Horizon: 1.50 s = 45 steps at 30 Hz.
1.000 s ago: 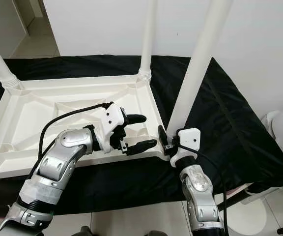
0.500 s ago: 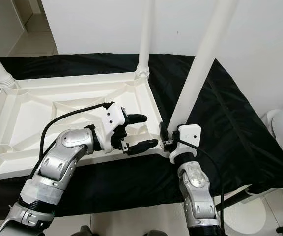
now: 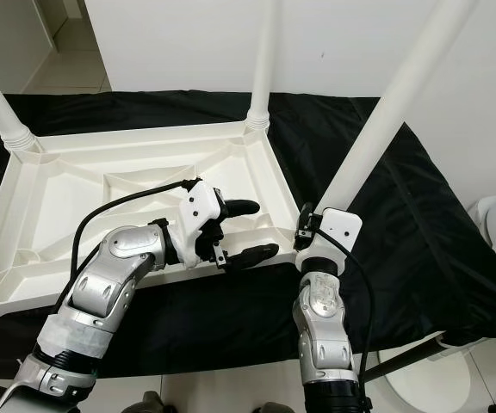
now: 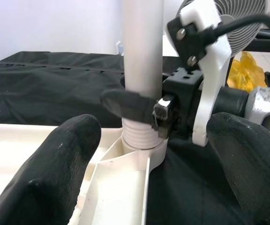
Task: Building children table
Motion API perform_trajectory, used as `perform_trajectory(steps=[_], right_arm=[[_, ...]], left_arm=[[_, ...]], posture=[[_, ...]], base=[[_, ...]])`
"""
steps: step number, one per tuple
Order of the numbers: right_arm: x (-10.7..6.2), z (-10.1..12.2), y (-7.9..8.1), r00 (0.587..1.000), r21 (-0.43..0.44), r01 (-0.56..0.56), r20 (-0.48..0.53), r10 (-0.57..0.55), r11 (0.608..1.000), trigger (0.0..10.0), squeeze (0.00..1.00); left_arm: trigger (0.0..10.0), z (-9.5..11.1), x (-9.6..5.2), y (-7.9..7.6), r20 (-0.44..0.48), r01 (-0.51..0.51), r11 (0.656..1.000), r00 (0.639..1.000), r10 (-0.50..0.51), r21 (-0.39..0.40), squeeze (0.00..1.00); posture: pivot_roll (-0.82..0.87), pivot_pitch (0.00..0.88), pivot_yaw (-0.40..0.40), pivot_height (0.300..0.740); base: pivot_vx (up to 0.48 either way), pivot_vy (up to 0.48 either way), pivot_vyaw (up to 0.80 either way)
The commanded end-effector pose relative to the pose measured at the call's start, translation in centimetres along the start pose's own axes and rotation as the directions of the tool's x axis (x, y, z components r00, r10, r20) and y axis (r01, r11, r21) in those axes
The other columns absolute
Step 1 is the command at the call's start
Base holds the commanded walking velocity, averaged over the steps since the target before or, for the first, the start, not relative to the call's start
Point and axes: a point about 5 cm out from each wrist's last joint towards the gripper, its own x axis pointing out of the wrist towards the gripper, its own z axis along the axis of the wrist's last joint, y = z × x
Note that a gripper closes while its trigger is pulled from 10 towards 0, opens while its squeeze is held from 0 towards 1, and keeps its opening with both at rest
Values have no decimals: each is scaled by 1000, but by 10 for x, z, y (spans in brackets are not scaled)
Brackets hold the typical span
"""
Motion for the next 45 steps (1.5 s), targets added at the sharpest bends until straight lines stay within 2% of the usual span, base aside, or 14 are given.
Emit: perform_trajectory(steps=[1, 5, 8, 17, 24, 26, 30, 34, 37, 39, 45], right_arm=[[-4, -18, -1, 994, -18, 42, -101, -44, 999, 10000, 0], [-5, -20, -3, 994, -46, 50, -97, -54, 998, 10000, 0], [-10, -27, -10, 995, -145, 9, -99, -24, 989, 10000, 0], [-14, -32, -12, 991, -139, 19, -129, -37, 990, 10000, 0], [-14, -35, -10, 975, -24, 121, -184, -124, 992, 10000, 0], [-13, -32, -13, 972, -43, 170, -159, -174, 985, 10000, 0], [-12, -30, -16, 968, -64, 196, -145, -203, 979, 10000, 0], [-12, -32, -31, 949, -87, 270, -145, -280, 959, 10000, 0], [-12, -32, -36, 941, -93, 295, -146, -306, 951, 10000, 0], [-12, -34, -45, 921, -111, 346, -150, -359, 932, 10000, 0], [-13, -35, -45, 922, -110, 342, -154, -356, 933, 10000, 0]], left_arm=[[10000, 1, 1, 5, 2, -113, 994, 994, 113, 15, 0], [10000, 1, 1, 5, 4, -114, 993, 993, 114, 16, 0], [10000, 1, 2, 5, 7, -114, 993, 993, 114, 15, 0], [10000, 2, 3, 4, 14, -112, 994, 994, 111, 13, 0], [10000, 2, 2, 3, 14, -111, 994, 994, 111, 13, 0], [10000, 2, 2, 3, 14, -114, 993, 993, 114, 12, 0], [10000, 2, 2, 3, 14, -115, 993, 993, 115, 12, 0], [10000, 2, 2, 3, 15, -116, 993, 993, 116, 9, 0], [10000, 2, 2, 3, 15, -117, 993, 993, 117, 8, 0], [10000, 2, 2, 2, 16, -117, 993, 993, 117, 8, 0], [10000, 2, 2, 2, 17, -116, 993, 993, 116, 8, 0]], posture=[[-10, 0, -24, 740], [-10, 0, -24, 740], [-12, 0, -26, 740], [-17, 0, -24, 740], [-11, 0, -24, 740], [-10, 0, -26, 740], [-9, 0, -26, 740], [-11, 0, -26, 740], [-12, 0, -28, 740], [-14, 0, -27, 740], [-14, 0, -26, 740]], base=[[0, 0, 0], [0, 0, 0], [0, 0, 0], [0, 0, 0], [0, 0, 0], [0, 0, 0], [0, 0, 0], [0, 0, 0], [0, 0, 0], [0, 0, 0], [0, 0, 0]])
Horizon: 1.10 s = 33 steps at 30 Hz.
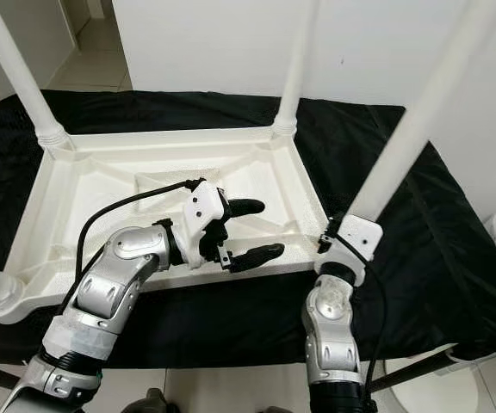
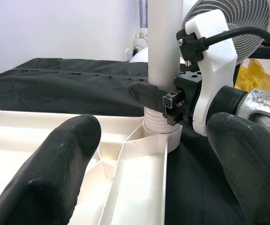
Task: Building children table
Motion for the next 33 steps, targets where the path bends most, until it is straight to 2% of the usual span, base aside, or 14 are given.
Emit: perform_trajectory(steps=[1, 7, 11, 12, 13, 14, 19, 23, 24, 25, 26, 27, 33], right_arm=[[-8, -30, -13, 987, -58, 64, -145, -72, 996, 10000, 0], [-10, -27, -9, 991, -42, 29, -127, -34, 999, 10000, 0], [-11, -25, -6, 994, -1, -27, -107, 27, 1000, 10000, 0], [-11, -24, -7, 994, -1, -34, -100, 34, 999, 10000, 137], [-11, -24, -7, 994, -1, -34, -100, 34, 999, 10000, 137], [-10, -20, -11, 996, 12, -59, -64, 60, 998, 10000, 1000], [-10, -17, -13, 996, 28, -78, -39, 79, 997, 10000, 1000], [-4, -10, -18, 992, 3, -128, 6, 128, 992, 10000, 1000], [0, -6, -20, 988, -7, -152, 24, 152, 988, 10000, 0], [0, -6, -20, 988, -7, -152, 24, 152, 988, 10000, 0], [7, 4, -26, 969, -29, -237, 68, 239, 971, 10000, 0], [10, 8, -29, 959, -40, -267, 84, 270, 963, 10000, 0], [16, 15, -34, 933, -49, -341, 104, 344, 939, 10000, 0]], left_arm=[[10000, 0, -1, 5, -6, -120, 993, 993, 121, 11, 0], [10000, 0, -1, 5, -6, -121, 993, 993, 121, 11, 0], [10000, 1, -1, 5, -4, -121, 993, 993, 121, 11, 0], [10000, 1, 0, 5, -4, -121, 993, 993, 121, 11, 0], [10000, 1, 0, 5, -4, -121, 993, 993, 121, 11, 0], [10000, 1, 0, 6, -4, -121, 993, 993, 121, 11, 0], [10000, 1, 1, 6, -3, -120, 993, 993, 120, 12, 0], [10000, 2, 2, 7, 0, -120, 993, 993, 120, 12, 0], [10000, 2, 2, 7, 1, -119, 993, 993, 119, 12, 0], [10000, 2, 2, 7, 1, -119, 993, 993, 119, 12, 0], [10000, 2, 3, 7, 1, -115, 993, 993, 115, 12, 0], [10000, 2, 3, 7, 2, -114, 993, 993, 114, 12, 0], [10000, 2, 3, 7, 3, -115, 993, 993, 115, 12, 0]], posture=[[-15, 0, -25, 740], [-18, 0, -21, 740], [-22, 2, -18, 740], [-23, 3, -16, 740], [-23, 3, -16, 740], [-27, 4, -13, 740], [-27, 4, -13, 740], [-32, 1, -9, 740], [-32, 1, -9, 740], [-32, 1, -9, 740], [-36, 1, -4, 740], [-36, 2, -5, 740], [-37, 4, -6, 740]], base=[[0, 0, 0], [0, 0, 0], [0, 0, 0], [0, 0, 0], [0, 0, 0], [0, 0, 0], [0, 0, 0], [0, 0, 0], [0, 0, 0], [0, 0, 0], [0, 0, 0], [0, 0, 0], [0, 0, 0]])
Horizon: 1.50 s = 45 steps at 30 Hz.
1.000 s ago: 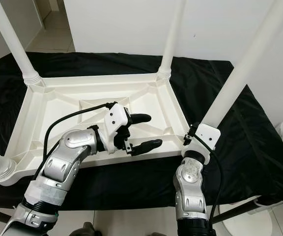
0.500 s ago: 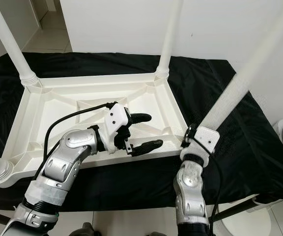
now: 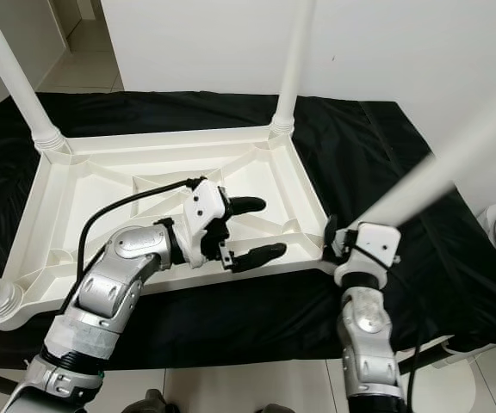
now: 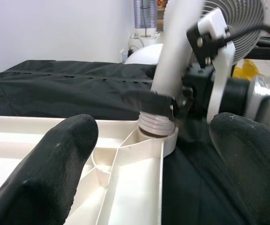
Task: Building children table
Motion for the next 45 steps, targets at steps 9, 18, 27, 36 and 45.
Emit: perform_trajectory(steps=[9, 18, 27, 36, 45], right_arm=[[8, 12, -3, 974, 2, -222, 39, 222, 975, 10000, 0], [21, 16, -6, 920, -7, -391, 19, 391, 921, 0, 0], [19, 18, -10, 872, -116, -487, -11, 489, 866, 10000, 0], [2, 2, -3, 834, -221, -547, -64, 548, 807, 10000, 0], [-11, -17, 1, 826, -196, -563, -97, 556, 803, 10000, 0]], left_arm=[[10000, 1, 3, 7, -3, -117, 993, 993, 117, 13, 0], [10000, 2, 4, 9, 1, -125, 992, 992, 125, 17, 0], [10000, 5, 4, 10, 12, -133, 991, 991, 132, 23, 0], [10000, 5, 4, 9, 14, -124, 992, 992, 124, 22, 0], [10000, 6, 4, 8, 12, -116, 993, 993, 116, 23, 0]], posture=[[-41, 0, -6, 740], [-27, 0, -15, 740], [-31, 0, -13, 740], [-33, 0, -8, 740], [-30, 0, 2, 740]], base=[[0, 0, 0], [0, 0, 0], [0, 0, 0], [0, 0, 0], [0, 0, 0]])
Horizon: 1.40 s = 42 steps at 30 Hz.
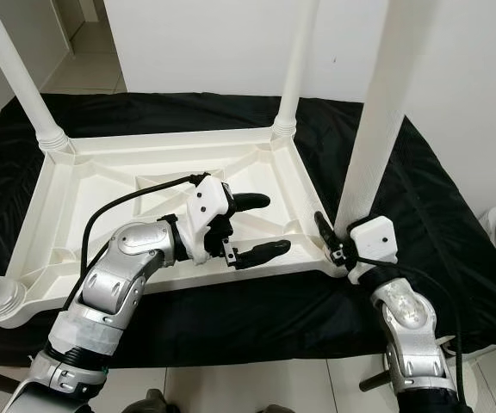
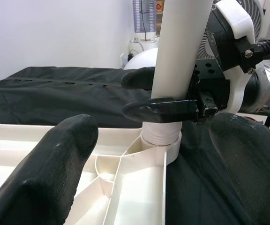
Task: Building children table
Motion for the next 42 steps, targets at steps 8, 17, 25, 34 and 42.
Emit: perform_trajectory(steps=[8, 17, 25, 34, 42], right_arm=[[-8, -32, 22, 991, 264, 66, -129, -33, 962, 10000, 0], [0, -38, 18, 975, 383, 150, -211, -72, 912, 10000, 0], [10, -39, 8, 961, 395, 148, -274, -38, 907, 10000, 0], [22, -36, 4, 945, 349, 69, -324, 52, 934, 10000, 0], [24, -41, 13, 930, 331, 35, -356, 91, 943, 10000, 0]], left_arm=[[10000, 2, -1, 5, -3, -115, 993, 993, 115, 19, 0], [10000, 3, -1, 5, -2, -112, 994, 994, 112, 19, 0], [10000, 3, -1, 5, 0, -114, 993, 993, 114, 18, 0], [10000, 4, -1, 4, 1, -118, 993, 993, 118, 16, 0], [10000, 6, -1, 5, 9, -134, 991, 991, 134, 14, 0]], posture=[[-27, 0, 1, 740], [-28, 0, -4, 740], [-25, 0, -6, 740], [-21, 5, -6, 740], [-12, 15, -14, 740]], base=[[0, 0, 0], [0, 0, 0], [0, 0, 0], [0, 0, 0], [0, 0, 0]])
